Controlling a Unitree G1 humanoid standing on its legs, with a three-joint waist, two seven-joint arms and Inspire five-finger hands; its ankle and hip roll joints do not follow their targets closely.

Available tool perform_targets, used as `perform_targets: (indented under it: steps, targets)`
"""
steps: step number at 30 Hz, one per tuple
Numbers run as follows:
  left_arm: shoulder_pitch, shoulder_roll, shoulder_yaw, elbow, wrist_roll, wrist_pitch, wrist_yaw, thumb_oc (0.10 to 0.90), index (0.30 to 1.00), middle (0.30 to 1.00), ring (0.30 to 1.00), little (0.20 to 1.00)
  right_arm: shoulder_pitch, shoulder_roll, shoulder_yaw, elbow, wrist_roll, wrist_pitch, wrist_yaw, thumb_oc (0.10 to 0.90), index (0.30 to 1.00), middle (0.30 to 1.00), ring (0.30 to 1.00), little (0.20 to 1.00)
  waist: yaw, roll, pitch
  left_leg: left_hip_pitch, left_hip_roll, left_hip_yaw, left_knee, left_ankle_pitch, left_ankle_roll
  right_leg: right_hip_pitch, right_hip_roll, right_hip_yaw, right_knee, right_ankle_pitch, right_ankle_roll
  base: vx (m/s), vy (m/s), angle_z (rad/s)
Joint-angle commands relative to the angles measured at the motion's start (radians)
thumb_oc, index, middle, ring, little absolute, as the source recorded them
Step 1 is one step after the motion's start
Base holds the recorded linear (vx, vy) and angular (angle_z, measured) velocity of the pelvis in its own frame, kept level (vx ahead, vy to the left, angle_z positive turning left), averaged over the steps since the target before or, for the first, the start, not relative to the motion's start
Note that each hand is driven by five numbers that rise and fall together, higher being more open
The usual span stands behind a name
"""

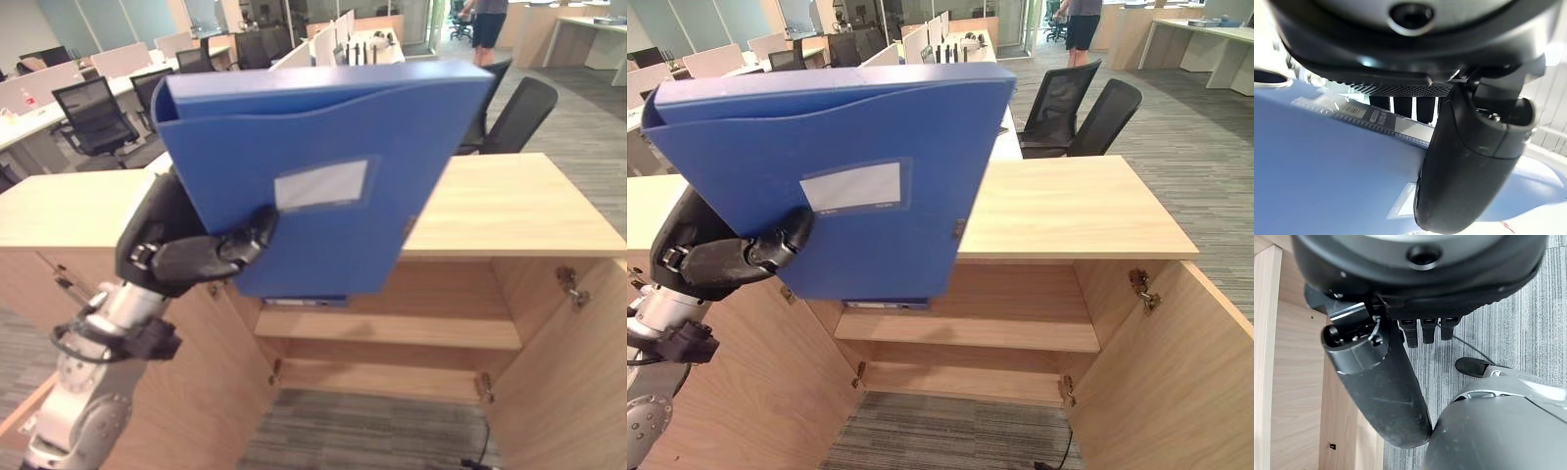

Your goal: Put the empty folder in the office cabinet

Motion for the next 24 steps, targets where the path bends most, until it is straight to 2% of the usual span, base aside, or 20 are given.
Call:
perform_targets:
  steps: [1,4,9,10,11,12,17,24]
  targets:
    - [-0.133,0.044,-0.005,-0.060,-0.115,-0.030,-0.026,0.400,0.300,0.300,0.300,0.300,-0.139,-0.005,0.047,0.011,-0.002,-0.043,0.003,0.800,0.900,0.900,0.900,0.900,-0.013,-0.042,0.015,0.005,-0.005,0.025,-0.003,-0.052,-0.021,0.030,-0.019,0.013,0.012,-0.118,0.029,0.00,0.000,0.00]
    - [-0.124,0.047,-0.073,-0.029,-0.122,-0.005,-0.014,0.400,0.300,0.300,0.300,0.300,-0.151,-0.001,0.053,0.002,0.015,-0.039,0.000,0.800,0.900,0.900,0.900,0.900,-0.014,-0.042,0.019,0.006,-0.007,0.025,-0.003,-0.052,-0.018,0.031,-0.020,0.014,0.015,-0.118,0.029,0.00,0.000,0.00]
    - [-0.101,0.046,-0.110,0.035,-0.089,0.017,0.001,0.400,0.300,0.300,0.300,0.300,-0.156,0.006,0.053,-0.050,0.077,-0.041,0.012,0.800,0.900,0.900,0.900,0.900,-0.017,-0.043,0.023,0.007,-0.008,0.027,-0.003,-0.051,-0.017,0.029,-0.022,0.017,0.020,-0.116,0.029,0.00,0.000,0.00]
    - [-0.088,0.040,-0.123,0.073,-0.068,0.023,0.003,0.400,0.300,0.300,0.300,0.300,-0.157,0.000,0.055,-0.144,0.127,-0.048,0.027,0.800,0.900,0.900,0.900,0.900,-0.018,-0.045,0.025,0.009,-0.008,0.030,-0.003,-0.052,-0.016,0.026,-0.023,0.018,0.022,-0.115,0.030,0.00,0.000,0.00]
    - [-0.088,0.040,-0.123,0.073,-0.068,0.023,0.003,0.400,0.300,0.300,0.300,0.300,-0.157,0.000,0.055,-0.145,0.127,-0.047,0.027,0.800,0.900,0.900,0.900,0.900,-0.018,-0.045,0.025,0.009,-0.008,0.030,-0.003,-0.052,-0.016,0.026,-0.023,0.018,0.022,-0.115,0.030,0.00,0.000,0.00]
    - [-0.078,0.031,-0.127,0.112,-0.058,0.025,0.004,0.400,0.300,0.300,0.300,0.300,-0.144,-0.014,0.061,-0.263,0.173,-0.059,0.044,0.800,0.900,0.900,0.900,0.900,-0.022,-0.048,0.025,0.010,-0.008,0.033,-0.003,-0.052,-0.016,0.024,-0.025,0.020,0.024,-0.114,0.031,0.00,0.000,0.00]
    - [-0.077,0.017,-0.117,0.214,-0.009,0.024,0.004,0.400,0.300,0.300,0.300,0.300,-0.083,-0.115,0.030,-0.628,0.278,-0.074,0.097,0.800,0.900,0.900,0.900,0.900,-0.033,-0.056,0.023,0.014,-0.007,0.042,-0.003,-0.053,-0.017,0.019,-0.028,0.021,0.026,-0.111,0.036,0.01,0.009,-0.07]
    - [-0.090,0.010,-0.078,0.294,0.066,0.018,-0.013,0.400,0.300,0.300,0.300,0.300,-0.053,-0.238,-0.045,-0.838,0.380,-0.061,0.170,0.800,0.900,0.900,0.900,0.900,-0.045,-0.069,0.017,0.019,-0.006,0.051,-0.003,-0.058,-0.017,0.015,-0.033,0.025,0.025,-0.107,0.041,0.01,0.005,-0.05]
